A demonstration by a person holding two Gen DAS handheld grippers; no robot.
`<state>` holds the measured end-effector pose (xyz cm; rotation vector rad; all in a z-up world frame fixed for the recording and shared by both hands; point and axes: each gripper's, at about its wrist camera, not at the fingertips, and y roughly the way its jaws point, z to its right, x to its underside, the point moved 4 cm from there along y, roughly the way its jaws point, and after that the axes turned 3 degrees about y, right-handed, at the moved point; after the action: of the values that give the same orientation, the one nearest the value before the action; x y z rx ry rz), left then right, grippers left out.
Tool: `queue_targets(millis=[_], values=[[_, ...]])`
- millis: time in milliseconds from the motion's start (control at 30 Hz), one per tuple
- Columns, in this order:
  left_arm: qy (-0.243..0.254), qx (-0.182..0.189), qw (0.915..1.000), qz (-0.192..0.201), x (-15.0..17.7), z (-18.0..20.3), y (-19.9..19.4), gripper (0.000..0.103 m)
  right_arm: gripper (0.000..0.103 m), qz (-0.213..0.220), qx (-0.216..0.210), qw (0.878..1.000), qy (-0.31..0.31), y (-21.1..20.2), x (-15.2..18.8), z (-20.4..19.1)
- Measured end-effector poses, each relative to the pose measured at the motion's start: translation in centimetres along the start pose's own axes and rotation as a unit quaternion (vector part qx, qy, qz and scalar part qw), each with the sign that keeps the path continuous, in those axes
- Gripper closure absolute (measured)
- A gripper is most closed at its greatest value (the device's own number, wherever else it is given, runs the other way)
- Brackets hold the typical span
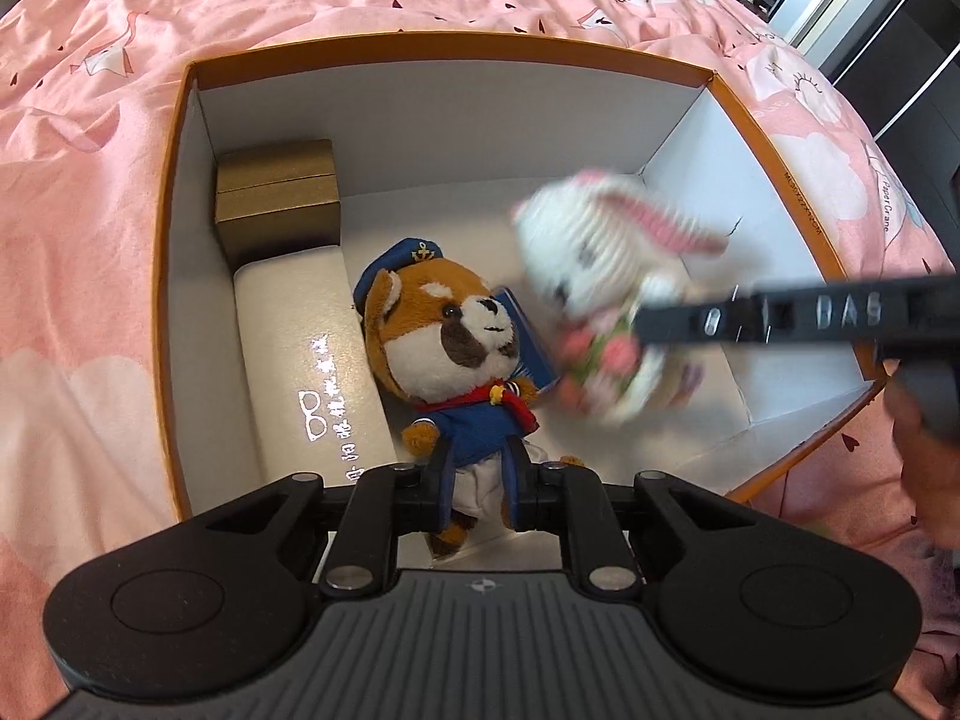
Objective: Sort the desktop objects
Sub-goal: 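Open the left tool releasing the raccoon while the right tool releases the bunny in the box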
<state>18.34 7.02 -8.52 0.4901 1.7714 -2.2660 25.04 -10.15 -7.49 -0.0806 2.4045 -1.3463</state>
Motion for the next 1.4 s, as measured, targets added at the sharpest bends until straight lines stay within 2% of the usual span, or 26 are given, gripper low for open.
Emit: queue_targets(millis=[33,100,200,333,433,533,667,767,800,833,933,1067,1400], values=[[0.000,-0.001,1.0000,0.001,0.0,0.0,-0.1,0.085,0.065,-0.021,-0.014,1.000,-0.004,0.3,0.5,-0.3],[-0.001,-0.004,1.0000,0.003,0.0,-0.2,-0.3,0.085,0.065,-0.031,-0.021,0.999,-0.016,0.3,1.1,-0.9],[-0.002,-0.006,0.9999,0.009,-0.1,-0.3,-0.7,0.085,0.064,-0.005,-0.005,0.999,-0.033,-0.9,0.7,-1.2],[-0.001,-0.007,0.9999,0.013,-0.1,-0.4,-0.8,0.085,0.046,0.030,0.028,0.997,-0.067,-1.3,-0.6,-1.3],[-0.002,-0.008,0.9999,0.011,-0.1,-0.5,-0.7,0.085,0.039,0.025,0.038,0.995,-0.094,0.1,-0.8,-1.6],[0.000,-0.007,0.9999,0.010,0.1,-0.4,-0.7,0.085,0.037,0.007,0.029,0.995,-0.096,1.6,-0.5,-1.6],[0.001,-0.010,0.9999,0.007,0.2,-0.3,-0.5,0.085,0.045,-0.014,0.017,0.997,-0.079,2.4,-0.3,-1.4],[0.002,-0.012,0.9999,0.008,0.2,-0.3,-0.6,0.085,0.056,-0.054,-0.014,0.997,-0.052,2.3,0.1,-1.2],[0.002,-0.013,0.9999,0.009,0.2,-0.4,-0.7,0.085,0.064,-0.069,-0.028,0.996,-0.044,2.2,0.3,-1.2],[0.002,-0.010,0.9999,0.010,0.2,-0.4,-0.8,0.085,0.067,-0.082,-0.041,0.995,-0.037,2.1,0.6,-1.3],[-0.004,0.001,1.0000,0.009,0.1,-0.4,-0.7,0.085,0.066,-0.084,-0.027,0.995,-0.040,2.7,0.8,-1.4],[0.002,-0.017,0.9999,-0.001,0.4,-0.2,0.0,0.085,0.065,-0.089,-0.012,0.994,-0.058,3.5,1.4,-2.0],[-0.012,-0.020,0.9994,0.027,0.8,0.1,-1.9,0.081,0.062,-0.045,-0.014,0.996,-0.079,0.8,1.8,-2.4]])
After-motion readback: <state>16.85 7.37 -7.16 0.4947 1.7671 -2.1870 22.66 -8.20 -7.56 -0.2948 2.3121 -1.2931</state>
